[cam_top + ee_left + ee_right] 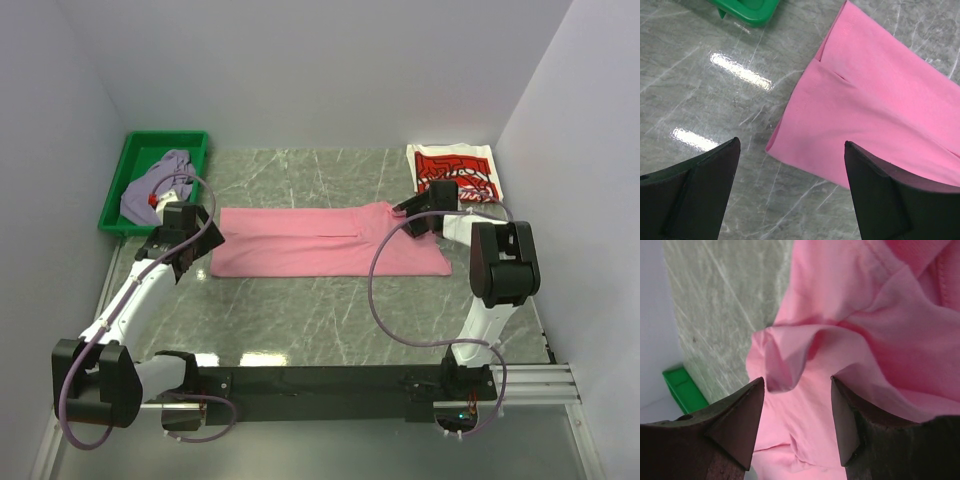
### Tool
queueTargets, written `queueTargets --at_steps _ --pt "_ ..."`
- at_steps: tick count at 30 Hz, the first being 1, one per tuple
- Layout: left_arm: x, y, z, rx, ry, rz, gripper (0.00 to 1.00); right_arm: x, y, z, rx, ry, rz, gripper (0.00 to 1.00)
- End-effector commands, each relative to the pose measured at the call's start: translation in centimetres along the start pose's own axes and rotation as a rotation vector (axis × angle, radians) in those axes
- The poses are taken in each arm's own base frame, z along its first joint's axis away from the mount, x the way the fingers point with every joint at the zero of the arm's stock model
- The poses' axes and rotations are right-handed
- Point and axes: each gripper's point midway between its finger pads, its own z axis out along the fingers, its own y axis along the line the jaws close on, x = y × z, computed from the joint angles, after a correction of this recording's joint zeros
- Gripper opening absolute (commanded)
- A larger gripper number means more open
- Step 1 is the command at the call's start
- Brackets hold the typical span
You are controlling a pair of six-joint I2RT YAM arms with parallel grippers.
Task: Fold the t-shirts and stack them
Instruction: Fold the tshirt
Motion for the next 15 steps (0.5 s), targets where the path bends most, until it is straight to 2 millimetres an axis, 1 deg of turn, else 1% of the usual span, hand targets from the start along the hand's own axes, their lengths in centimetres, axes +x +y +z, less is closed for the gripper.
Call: queueTargets --at_steps 1,3,6,7,9,12,13,15 --pt "-1.3 -0.4 -0.4 0.011 -0.049 0.007 0.91 -1.2 2.4 0.4 -0.042 -0.048 0.036 0.63" --pt "-1.4 -0.4 -0.4 0.013 -0.051 0.006 0.91 -1.1 2.4 0.5 -0.045 -0.053 0.040 0.61" --pt "-1.5 -0.5 -0.4 0.013 -0.053 0.007 0.91 -1.4 2.6 0.6 -0.050 -0.061 0.054 0.57" --pt "-1.5 -0.5 -0.4 0.014 -0.054 0.007 0.91 -1.4 2.7 0.7 -0.051 -0.062 0.054 0.53" --pt "-1.5 -0.5 -0.4 0.016 -0.056 0.006 0.91 -1.5 2.9 0.7 -0.058 -0.064 0.059 0.50" --pt "-1.5 -0.4 -0.4 0.012 -0.053 0.009 0.91 -1.4 3.2 0.7 -0.063 -0.062 0.059 0.39" --pt "-1.4 -0.4 -0.3 0.011 -0.051 0.010 0.90 -1.5 3.3 0.7 -0.064 -0.062 0.060 0.33" --pt "-1.4 -0.4 -0.3 0.010 -0.050 0.010 0.90 -1.5 3.3 0.7 -0.065 -0.059 0.058 0.27"
